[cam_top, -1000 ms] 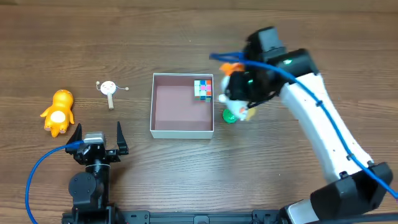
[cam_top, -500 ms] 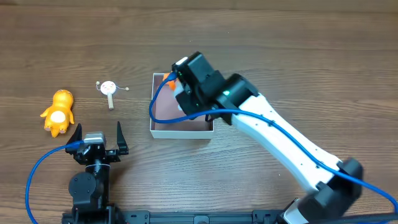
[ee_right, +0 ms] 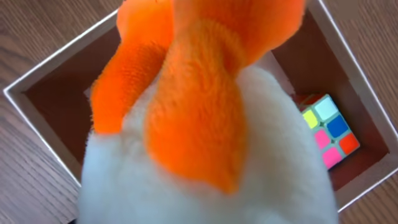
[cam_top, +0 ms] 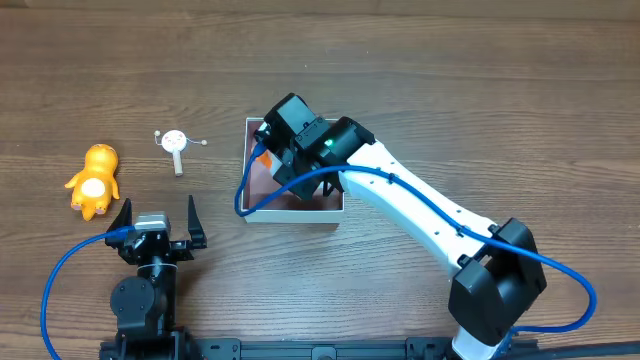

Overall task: Pack container
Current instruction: 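Lift the penguin plush and carry it over the box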

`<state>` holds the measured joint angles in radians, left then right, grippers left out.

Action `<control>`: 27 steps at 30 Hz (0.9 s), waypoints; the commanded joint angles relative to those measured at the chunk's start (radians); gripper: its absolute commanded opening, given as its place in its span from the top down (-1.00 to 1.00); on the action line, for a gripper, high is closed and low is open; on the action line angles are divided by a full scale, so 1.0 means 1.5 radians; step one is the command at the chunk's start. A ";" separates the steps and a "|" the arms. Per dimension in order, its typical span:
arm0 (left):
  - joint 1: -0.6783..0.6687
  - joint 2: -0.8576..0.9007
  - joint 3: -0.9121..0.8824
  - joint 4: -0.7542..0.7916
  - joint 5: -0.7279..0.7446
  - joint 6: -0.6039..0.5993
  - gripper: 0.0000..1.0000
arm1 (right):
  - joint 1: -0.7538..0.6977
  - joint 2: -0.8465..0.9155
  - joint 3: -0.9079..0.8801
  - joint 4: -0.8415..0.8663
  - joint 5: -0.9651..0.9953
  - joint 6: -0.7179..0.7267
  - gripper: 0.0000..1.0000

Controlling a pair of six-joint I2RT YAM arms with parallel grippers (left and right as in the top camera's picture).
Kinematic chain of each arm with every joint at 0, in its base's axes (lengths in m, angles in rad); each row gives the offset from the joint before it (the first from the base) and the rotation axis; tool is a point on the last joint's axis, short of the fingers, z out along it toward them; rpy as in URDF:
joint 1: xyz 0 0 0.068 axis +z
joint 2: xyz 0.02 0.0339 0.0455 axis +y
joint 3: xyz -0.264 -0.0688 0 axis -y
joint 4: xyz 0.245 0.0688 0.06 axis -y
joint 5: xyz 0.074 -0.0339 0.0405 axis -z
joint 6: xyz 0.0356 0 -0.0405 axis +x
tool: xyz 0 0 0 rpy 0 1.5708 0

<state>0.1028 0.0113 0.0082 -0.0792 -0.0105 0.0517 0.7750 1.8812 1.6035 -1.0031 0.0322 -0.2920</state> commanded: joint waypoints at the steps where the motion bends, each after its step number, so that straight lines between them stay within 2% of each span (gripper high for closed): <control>1: 0.001 -0.004 -0.002 0.001 0.010 -0.004 -1.00 | 0.003 -0.012 0.013 -0.006 -0.023 -0.021 -0.09; 19: 0.001 -0.004 -0.002 0.001 0.010 -0.004 -1.00 | 0.002 -0.012 -0.036 0.017 -0.057 -0.033 -0.12; 21: 0.001 -0.004 -0.002 0.001 0.009 -0.004 -1.00 | 0.003 -0.012 -0.036 0.017 -0.057 -0.033 -0.24; 24: 0.001 -0.004 -0.002 0.001 0.010 -0.004 -1.00 | 0.003 -0.012 -0.036 0.014 -0.057 -0.031 -0.29; 27: 0.001 -0.004 -0.002 0.001 0.010 -0.004 -1.00 | 0.003 -0.012 -0.036 0.015 -0.057 -0.027 -0.48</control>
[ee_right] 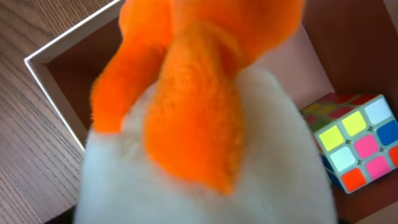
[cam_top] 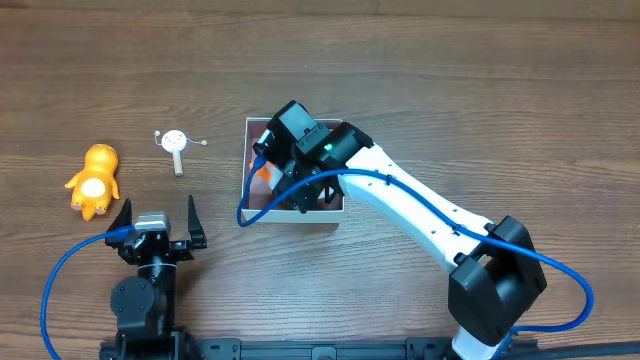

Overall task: Pack container
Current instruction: 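Lift the penguin plush and carry it over the box, then lower the penguin into the box and release it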

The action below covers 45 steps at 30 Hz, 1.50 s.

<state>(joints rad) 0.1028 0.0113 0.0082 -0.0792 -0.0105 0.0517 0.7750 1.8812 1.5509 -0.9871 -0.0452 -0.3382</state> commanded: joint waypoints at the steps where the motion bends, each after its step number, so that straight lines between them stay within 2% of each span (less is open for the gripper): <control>1: 0.001 -0.004 -0.002 0.001 0.010 -0.004 -1.00 | 0.003 -0.012 -0.001 0.004 -0.006 0.004 -0.55; 7: 0.001 -0.004 -0.002 0.001 0.010 -0.004 -1.00 | 0.003 -0.012 -0.001 0.006 -0.006 0.014 -0.61; 10: 0.001 -0.004 -0.002 0.001 0.010 -0.004 -1.00 | 0.003 -0.012 -0.001 0.021 -0.006 0.027 -0.56; 11: 0.001 -0.004 -0.002 0.001 0.010 -0.004 -1.00 | 0.003 -0.012 -0.001 0.030 -0.006 0.040 -0.47; 14: 0.001 -0.004 -0.002 0.001 0.010 -0.004 -0.99 | 0.003 -0.012 -0.001 0.073 -0.006 0.085 0.18; 16: 0.001 -0.004 -0.002 0.001 0.010 -0.004 -1.00 | 0.002 -0.012 -0.001 0.084 -0.003 0.090 0.40; 18: 0.001 -0.004 -0.002 0.001 0.010 -0.004 -1.00 | 0.002 -0.012 -0.001 0.105 0.068 0.159 0.81; 19: 0.001 -0.004 -0.002 0.001 0.010 -0.004 -1.00 | 0.002 -0.012 -0.007 0.121 0.090 0.179 0.92; 23: 0.001 -0.004 -0.002 0.001 0.010 -0.004 -1.00 | -0.002 -0.012 -0.061 0.200 0.090 0.206 0.92; 27: 0.001 -0.004 -0.002 0.001 0.010 -0.004 -1.00 | -0.017 -0.012 -0.083 0.241 0.088 0.313 0.92; 31: 0.001 -0.004 -0.002 0.001 0.010 -0.004 -1.00 | -0.018 -0.012 -0.083 0.254 0.087 0.369 0.92; 36: 0.001 -0.004 -0.002 0.001 0.010 -0.004 -1.00 | -0.018 0.000 -0.097 0.263 0.089 0.371 0.91; 38: 0.001 -0.004 -0.002 0.001 0.010 -0.004 -1.00 | -0.018 0.025 -0.097 0.263 0.078 0.371 0.81; 45: 0.001 -0.004 -0.002 0.001 0.010 -0.004 -1.00 | -0.018 0.058 -0.097 0.256 0.068 0.370 0.82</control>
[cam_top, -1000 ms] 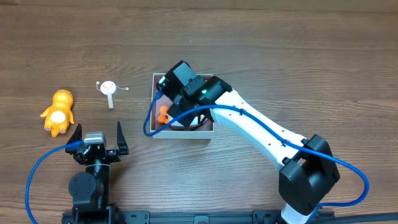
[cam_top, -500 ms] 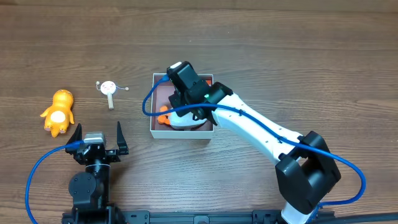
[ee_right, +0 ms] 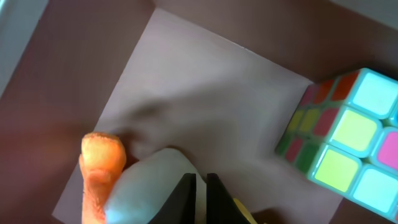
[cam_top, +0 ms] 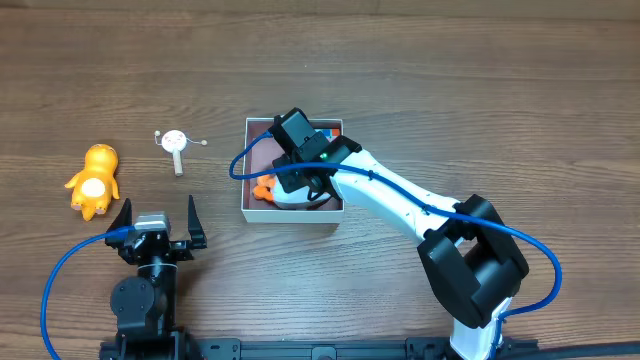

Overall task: Pack container
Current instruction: 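Lower the penguin into the box and release it, then move the right gripper to the green spiky ball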

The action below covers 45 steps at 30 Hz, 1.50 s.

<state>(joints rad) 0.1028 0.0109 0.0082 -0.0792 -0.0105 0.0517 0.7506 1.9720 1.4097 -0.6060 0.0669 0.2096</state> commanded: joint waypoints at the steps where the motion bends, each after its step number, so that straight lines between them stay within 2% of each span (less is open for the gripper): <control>1: 0.001 -0.004 -0.002 0.001 0.010 -0.004 -1.00 | -0.001 -0.002 -0.003 0.003 -0.024 -0.001 0.82; 8: 0.001 -0.004 -0.002 0.001 0.010 -0.004 -1.00 | -0.001 -0.002 -0.002 -0.016 -0.114 -0.087 0.85; 15: 0.001 -0.004 -0.002 0.001 0.010 -0.004 -1.00 | -0.001 -0.007 0.007 -0.024 -0.167 -0.090 0.84; 19: 0.001 -0.004 -0.002 0.001 0.010 -0.004 -1.00 | -0.001 -0.021 0.069 -0.047 -0.168 -0.087 0.84; 24: 0.001 -0.004 -0.002 0.001 0.010 -0.004 -1.00 | -0.002 -0.050 0.207 -0.134 -0.154 -0.056 0.81; 26: 0.001 -0.004 -0.002 0.001 0.010 -0.004 -1.00 | -0.002 -0.065 0.262 -0.173 -0.130 -0.031 0.77; 28: 0.001 -0.004 -0.002 0.001 0.010 -0.004 -1.00 | -0.002 -0.079 0.337 -0.250 -0.046 -0.005 0.77; 29: 0.001 -0.004 -0.002 0.001 0.010 -0.004 -1.00 | -0.002 -0.088 0.401 -0.337 0.053 0.021 0.77; 32: 0.001 -0.004 -0.002 0.001 0.010 -0.004 -1.00 | -0.002 -0.106 0.485 -0.480 0.136 0.030 0.72; 37: 0.001 -0.004 -0.002 0.001 0.010 -0.004 -1.00 | -0.002 -0.159 0.495 -0.624 0.289 0.128 0.70; 41: 0.001 -0.004 -0.002 0.001 0.010 -0.004 -1.00 | -0.012 -0.197 0.495 -0.725 0.297 0.158 0.70; 45: 0.001 -0.004 -0.002 0.001 0.010 -0.004 -1.00 | -0.040 -0.213 0.492 -0.725 0.284 0.182 0.59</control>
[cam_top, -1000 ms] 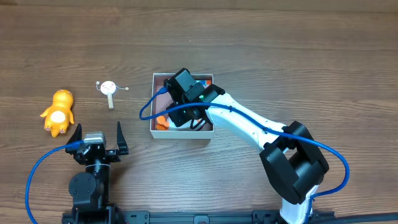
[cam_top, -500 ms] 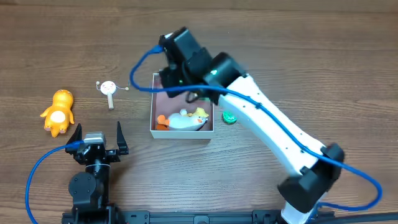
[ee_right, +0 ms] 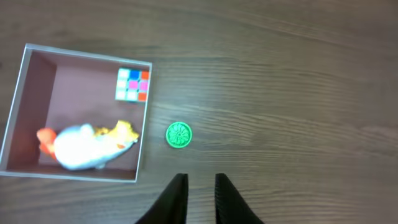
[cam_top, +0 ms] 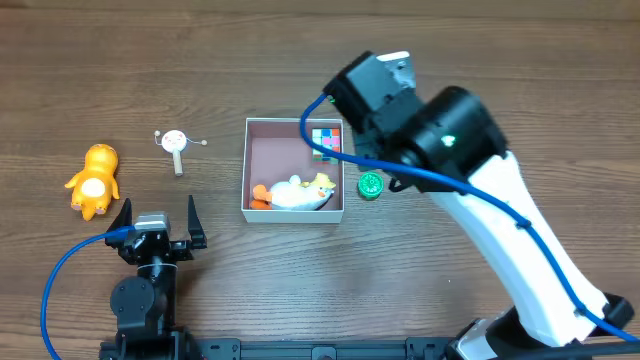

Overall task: Pack container
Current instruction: 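Move the right gripper to the green spiky ball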

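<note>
The white-rimmed box [cam_top: 246, 170] [ee_right: 16, 106] with a brown floor stands at the table's middle. In it lie a white and orange plush duck [cam_top: 293, 193] [ee_right: 86, 144] along the near side and a colour cube [cam_top: 326, 140] [ee_right: 132, 84] in the far right corner. My right gripper [ee_right: 201, 184] hangs high above the bare wood to the right of the box, slightly open, with nothing between its fingers. A small green disc [cam_top: 371, 186] [ee_right: 178, 135] lies just right of the box. My left gripper [cam_top: 160, 222] rests open near the front left.
An orange toy figure [cam_top: 93, 180] lies at the far left. A small white round piece with a stem [cam_top: 175, 142] sits between it and the box. The raised right arm [cam_top: 440, 140] covers the table to the right of the box in the overhead view.
My right gripper was down inside the box against the plush duck. Now it is high above the table, right of the box, and empty. The duck lies free in the box. The left arm has not moved.
My right gripper held the plush duck over the box beside the cube. Then it was lower, between the walls. Then the duck lay on the box floor with the fingers at it. Now the gripper is up and away, and the duck stays in the box.
</note>
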`<state>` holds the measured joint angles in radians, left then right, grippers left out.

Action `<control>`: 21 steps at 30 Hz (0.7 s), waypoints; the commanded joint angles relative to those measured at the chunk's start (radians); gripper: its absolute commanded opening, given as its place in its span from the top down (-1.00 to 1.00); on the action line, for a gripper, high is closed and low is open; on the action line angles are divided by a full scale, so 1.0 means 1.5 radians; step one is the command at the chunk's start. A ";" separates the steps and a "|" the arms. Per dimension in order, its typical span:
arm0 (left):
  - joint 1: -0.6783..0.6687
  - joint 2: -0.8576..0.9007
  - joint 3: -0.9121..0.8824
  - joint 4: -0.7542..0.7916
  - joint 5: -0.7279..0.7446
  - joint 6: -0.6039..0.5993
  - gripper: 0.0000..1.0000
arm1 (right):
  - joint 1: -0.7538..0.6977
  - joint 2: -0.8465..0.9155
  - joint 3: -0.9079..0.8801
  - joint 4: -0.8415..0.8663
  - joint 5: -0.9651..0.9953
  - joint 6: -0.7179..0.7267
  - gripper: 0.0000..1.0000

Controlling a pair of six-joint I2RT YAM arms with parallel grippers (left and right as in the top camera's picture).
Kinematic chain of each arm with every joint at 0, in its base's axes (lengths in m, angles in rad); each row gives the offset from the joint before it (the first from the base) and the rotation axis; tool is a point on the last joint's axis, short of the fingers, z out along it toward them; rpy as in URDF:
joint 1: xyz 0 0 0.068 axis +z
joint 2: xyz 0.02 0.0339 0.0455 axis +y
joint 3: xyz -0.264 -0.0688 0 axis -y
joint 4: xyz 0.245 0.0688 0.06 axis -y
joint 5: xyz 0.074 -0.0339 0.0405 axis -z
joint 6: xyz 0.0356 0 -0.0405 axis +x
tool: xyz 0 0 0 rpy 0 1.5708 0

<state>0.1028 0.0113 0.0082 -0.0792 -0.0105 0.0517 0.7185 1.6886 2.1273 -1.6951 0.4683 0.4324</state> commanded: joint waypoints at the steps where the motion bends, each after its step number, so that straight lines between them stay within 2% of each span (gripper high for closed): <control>1: 0.001 -0.004 -0.002 0.001 0.010 -0.004 -1.00 | -0.025 -0.024 0.012 0.001 0.016 0.047 0.49; 4: 0.001 -0.004 -0.002 0.001 0.010 -0.004 -1.00 | -0.058 -0.024 -0.016 0.001 0.011 0.087 0.46; 6: 0.001 -0.004 -0.002 0.001 0.010 -0.004 -1.00 | -0.120 -0.024 -0.069 0.012 -0.009 0.125 0.46; 12: 0.001 -0.004 -0.002 0.001 0.009 -0.004 -1.00 | -0.268 -0.024 -0.282 0.148 -0.233 0.129 0.47; 15: 0.001 -0.004 -0.002 0.001 0.010 -0.004 -1.00 | -0.275 -0.023 -0.390 0.260 -0.292 0.159 0.47; 21: 0.001 -0.004 -0.002 0.001 0.010 -0.004 -1.00 | -0.274 -0.023 -0.554 0.402 -0.289 0.264 0.47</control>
<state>0.1028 0.0109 0.0082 -0.0792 -0.0105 0.0517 0.3080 1.6714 1.3922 -1.1671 0.0467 0.7242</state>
